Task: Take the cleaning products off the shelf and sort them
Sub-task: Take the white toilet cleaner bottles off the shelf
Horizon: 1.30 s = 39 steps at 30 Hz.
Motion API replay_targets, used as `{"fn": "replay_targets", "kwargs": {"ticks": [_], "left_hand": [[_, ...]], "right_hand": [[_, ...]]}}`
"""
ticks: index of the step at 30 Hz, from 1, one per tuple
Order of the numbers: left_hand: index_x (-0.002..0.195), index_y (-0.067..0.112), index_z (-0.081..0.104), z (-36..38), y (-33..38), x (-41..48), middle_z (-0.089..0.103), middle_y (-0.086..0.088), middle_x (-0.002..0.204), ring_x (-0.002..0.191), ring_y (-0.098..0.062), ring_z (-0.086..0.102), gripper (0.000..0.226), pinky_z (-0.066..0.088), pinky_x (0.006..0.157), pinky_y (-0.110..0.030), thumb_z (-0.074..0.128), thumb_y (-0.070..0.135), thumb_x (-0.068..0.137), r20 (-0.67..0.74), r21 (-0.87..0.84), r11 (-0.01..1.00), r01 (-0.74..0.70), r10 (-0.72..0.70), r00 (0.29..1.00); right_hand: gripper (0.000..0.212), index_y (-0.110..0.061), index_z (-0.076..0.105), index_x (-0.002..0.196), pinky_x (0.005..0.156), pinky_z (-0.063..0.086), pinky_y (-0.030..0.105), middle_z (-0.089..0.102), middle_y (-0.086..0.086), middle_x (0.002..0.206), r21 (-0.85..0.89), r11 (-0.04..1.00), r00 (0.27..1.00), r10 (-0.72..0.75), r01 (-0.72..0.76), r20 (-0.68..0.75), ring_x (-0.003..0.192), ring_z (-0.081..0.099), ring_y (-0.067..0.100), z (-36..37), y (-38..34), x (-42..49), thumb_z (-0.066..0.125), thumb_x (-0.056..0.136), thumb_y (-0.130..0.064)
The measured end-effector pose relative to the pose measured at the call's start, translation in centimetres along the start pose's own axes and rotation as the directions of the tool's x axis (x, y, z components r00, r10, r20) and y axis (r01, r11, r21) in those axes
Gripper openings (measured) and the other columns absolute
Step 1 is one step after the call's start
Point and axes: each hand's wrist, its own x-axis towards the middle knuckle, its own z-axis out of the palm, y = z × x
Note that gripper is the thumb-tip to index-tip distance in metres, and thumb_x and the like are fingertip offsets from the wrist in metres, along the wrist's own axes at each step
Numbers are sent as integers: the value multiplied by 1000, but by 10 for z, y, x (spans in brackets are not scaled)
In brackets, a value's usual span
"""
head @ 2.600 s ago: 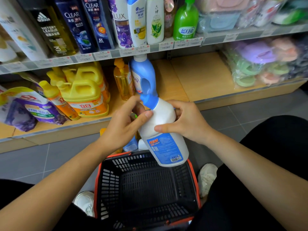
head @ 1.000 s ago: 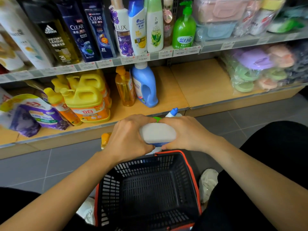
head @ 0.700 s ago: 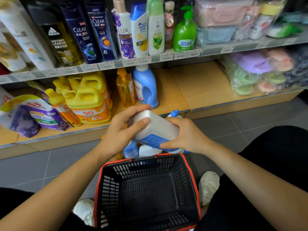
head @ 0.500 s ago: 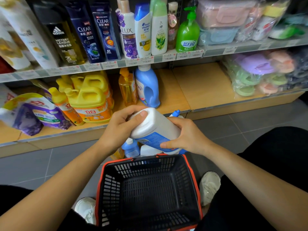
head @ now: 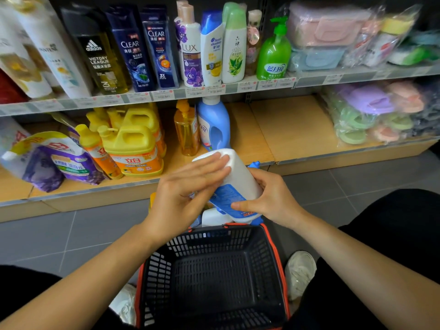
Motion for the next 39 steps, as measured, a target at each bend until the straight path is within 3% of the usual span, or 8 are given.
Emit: {"fn": "replay_targets", "kwargs": {"ticks": [2, 6, 10, 15, 19, 27, 34, 39], "left_hand": [[109, 2, 76, 3, -1, -2, 65, -13, 132, 130, -26, 59, 24, 50, 105, -48, 65, -6, 91, -35, 40, 997, -65, 66, 997], [121, 2, 70, 1, -4, 1, 68, -8, 129, 123, -23, 64, 28, 53, 96, -50, 68, 2, 93, -131, 119, 992, -30, 45, 990], [127, 4, 67, -2, -10, 2, 63, -8, 137, 131, -24, 57, 32, 47, 105, -50, 67, 10, 95, -124, 161, 986, 41, -21, 992], [132, 8, 63, 0, -10, 1, 55, -5, 146, 137, -12, 51, 41, 53, 104, -41, 68, 18, 94, -128, -91, 961, 260, -270, 954], [133, 21, 62, -2, -9, 5, 63, -1, 137, 120, -13, 64, 46, 59, 91, -30, 71, 25, 88, -134, -241, 909, 340, -378, 916], [119, -1, 70, 2, -11, 3, 70, -12, 122, 113, -25, 68, 32, 55, 96, -41, 75, 5, 88, -364, 124, 984, 126, -73, 929], [133, 7, 63, -10, -10, 11, 59, -5, 139, 130, -29, 51, 37, 40, 109, -43, 64, 15, 96, 4, 174, 985, 2, -2, 1000], [134, 5, 62, -10, -16, 9, 60, -8, 139, 131, -28, 54, 36, 43, 107, -45, 61, 4, 98, 15, 155, 986, -62, 60, 998]], "right_hand": [[54, -36, 68, 111, 88, 57, 45, 73, -2, 105, 25, 1000, 1000, -2, 3, -8, 100, 69, 23, 0, 0, 0, 93, 65, -21], [50, -36, 71, 109, 82, 61, 38, 75, 0, 106, 106, 994, 1000, -12, 15, -23, 99, 73, 21, -1, -3, 1, 92, 65, -27], [51, -35, 70, 113, 81, 59, 31, 75, -1, 113, 200, 980, 1000, -2, 7, -27, 104, 72, 19, -3, -4, 2, 92, 67, -29], [55, -34, 69, 115, 80, 59, 28, 74, 0, 115, 256, 967, 1000, 2, 6, -29, 105, 72, 20, -5, -2, 2, 93, 65, -36], [56, -32, 70, 116, 81, 59, 32, 74, 2, 116, 314, 950, 1000, 15, -10, -14, 106, 72, 23, -5, -1, 2, 93, 65, -35], [46, -22, 71, 113, 82, 59, 34, 74, 10, 117, 443, 896, 999, 40, -43, 16, 107, 71, 29, -3, -4, 2, 87, 70, -17], [46, -26, 72, 111, 81, 59, 34, 75, 8, 114, 379, 923, 997, 47, -66, 59, 104, 73, 28, 1, -5, 1, 88, 68, -18], [47, -25, 71, 113, 80, 60, 35, 74, 8, 115, 369, 925, 995, 65, -87, 71, 105, 72, 28, 3, -1, 2, 90, 70, -22]]}}
